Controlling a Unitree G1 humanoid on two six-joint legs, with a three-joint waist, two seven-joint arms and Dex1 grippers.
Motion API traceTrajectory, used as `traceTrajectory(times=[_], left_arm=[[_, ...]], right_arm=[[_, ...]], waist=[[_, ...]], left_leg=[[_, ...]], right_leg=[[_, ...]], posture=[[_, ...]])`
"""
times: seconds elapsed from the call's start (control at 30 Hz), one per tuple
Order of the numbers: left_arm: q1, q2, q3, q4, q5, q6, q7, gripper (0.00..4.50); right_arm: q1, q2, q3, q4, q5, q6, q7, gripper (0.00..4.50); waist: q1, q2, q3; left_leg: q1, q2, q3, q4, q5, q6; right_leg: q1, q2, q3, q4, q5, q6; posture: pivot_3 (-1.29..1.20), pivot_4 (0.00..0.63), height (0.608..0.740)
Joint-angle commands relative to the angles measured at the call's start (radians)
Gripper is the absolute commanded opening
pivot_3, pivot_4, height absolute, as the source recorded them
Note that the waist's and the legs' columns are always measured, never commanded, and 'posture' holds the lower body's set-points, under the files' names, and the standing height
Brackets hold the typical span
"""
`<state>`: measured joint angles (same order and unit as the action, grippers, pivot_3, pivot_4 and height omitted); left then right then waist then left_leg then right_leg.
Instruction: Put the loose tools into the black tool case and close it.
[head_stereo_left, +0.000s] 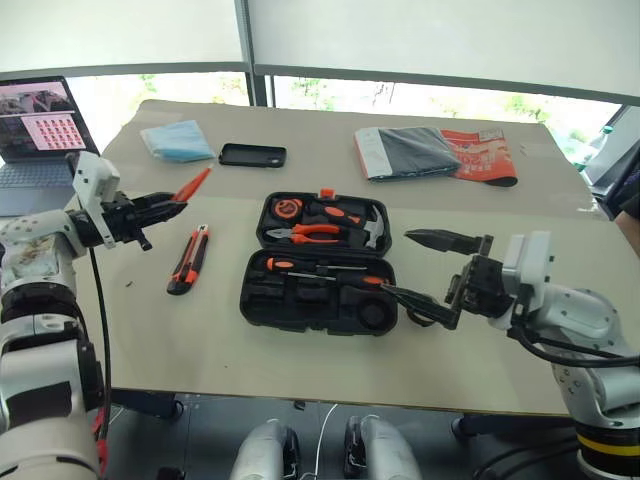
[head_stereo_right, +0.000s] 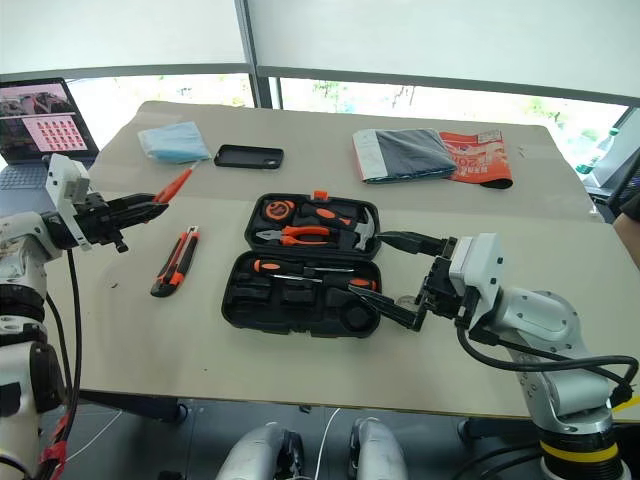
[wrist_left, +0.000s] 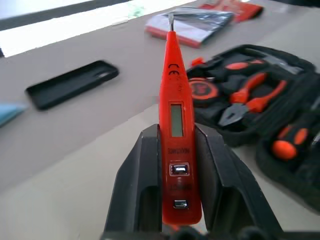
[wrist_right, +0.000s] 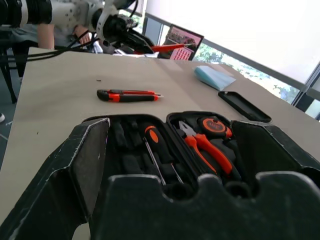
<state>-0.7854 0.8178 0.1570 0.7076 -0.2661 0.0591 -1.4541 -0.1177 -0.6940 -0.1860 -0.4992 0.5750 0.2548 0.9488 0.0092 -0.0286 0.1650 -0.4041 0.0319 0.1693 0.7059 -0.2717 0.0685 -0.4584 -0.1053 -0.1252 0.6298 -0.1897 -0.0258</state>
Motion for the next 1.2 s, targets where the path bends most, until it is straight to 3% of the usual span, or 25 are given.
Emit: traceTrajectory(times=[0.03,0.13,0.23,0.33,0.6,0.83,1.07,1.2], left_arm=[[0.104,0.025,-0.18,-0.412,0.051,0.072,-0.068,0.47],[0.153,0.016,-0.242,-0.585,0.05,0.186,-0.029,0.47],[0.165,-0.011,-0.296,-0.644,0.076,0.24,0.023,0.47],[0.161,-0.045,-0.375,-0.601,0.158,0.191,0.062,0.47],[0.069,-0.116,-0.434,-0.462,0.232,0.126,0.121,0.47],[0.056,-0.09,-0.495,-0.43,0.268,0.069,0.027,0.47],[0.025,-0.089,-0.536,-0.368,0.348,0.003,0.048,0.47],[0.032,-0.105,-0.552,-0.39,0.33,0.044,0.018,0.47]], right_arm=[[0.016,-0.04,-0.052,0.016,0.02,-0.029,0.055,4.5],[0.006,-0.027,-0.039,0.018,0.021,-0.031,0.047,4.5],[0.007,-0.006,-0.021,0.011,0.016,-0.03,0.036,4.5],[0.013,0.017,-0.005,-0.006,0.011,-0.029,0.02,4.5],[0.025,0.038,-0.015,-0.037,0.026,-0.024,-0.017,4.5],[0.032,0.038,-0.01,-0.051,0.026,-0.013,-0.036,4.5],[0.033,0.033,-0.009,-0.047,0.026,-0.014,-0.041,4.5],[0.031,0.033,-0.005,-0.045,0.026,-0.011,-0.039,4.5]], waist=[[0.0,0.0,0.0],[0.001,0.0,0.0],[0.001,0.0,0.0],[0.002,0.001,-0.001],[0.003,0.001,0.0],[0.003,0.001,0.0],[0.002,0.001,-0.001],[0.002,0.002,-0.001]], left_leg=[[0.0,0.0,0.0,0.0,0.0,0.0],[0.0,0.0,0.0,0.0,0.0,0.0],[0.001,0.001,-0.001,0.0,0.001,-0.001],[0.004,0.001,-0.002,0.0,0.001,-0.001],[0.0,0.001,-0.002,0.002,0.001,0.0],[-0.001,0.001,-0.002,0.006,-0.002,0.004],[0.0,0.001,-0.002,0.006,-0.002,0.004],[0.0,0.001,-0.002,0.007,-0.002,0.004]], right_leg=[[0.0,0.0,0.0,0.0,0.0,0.0],[0.0,0.0,0.001,0.0,0.0,0.0],[0.0,0.001,0.001,0.001,0.0,0.0],[0.002,0.002,0.002,0.002,0.0,0.0],[0.0,0.003,0.001,0.001,0.0,0.0],[0.001,0.002,0.001,0.001,0.001,0.001],[0.001,0.001,0.002,0.001,0.001,0.002],[0.002,0.001,0.002,0.002,0.001,0.002]], posture=[[0.0,0.15,0.74],[0.0,0.15,0.74],[0.0,0.15,0.74],[0.0,0.15,0.74],[0.0,0.15,0.74],[0.0,0.15,0.74],[0.0,0.15,0.74],[0.0,0.15,0.74]])
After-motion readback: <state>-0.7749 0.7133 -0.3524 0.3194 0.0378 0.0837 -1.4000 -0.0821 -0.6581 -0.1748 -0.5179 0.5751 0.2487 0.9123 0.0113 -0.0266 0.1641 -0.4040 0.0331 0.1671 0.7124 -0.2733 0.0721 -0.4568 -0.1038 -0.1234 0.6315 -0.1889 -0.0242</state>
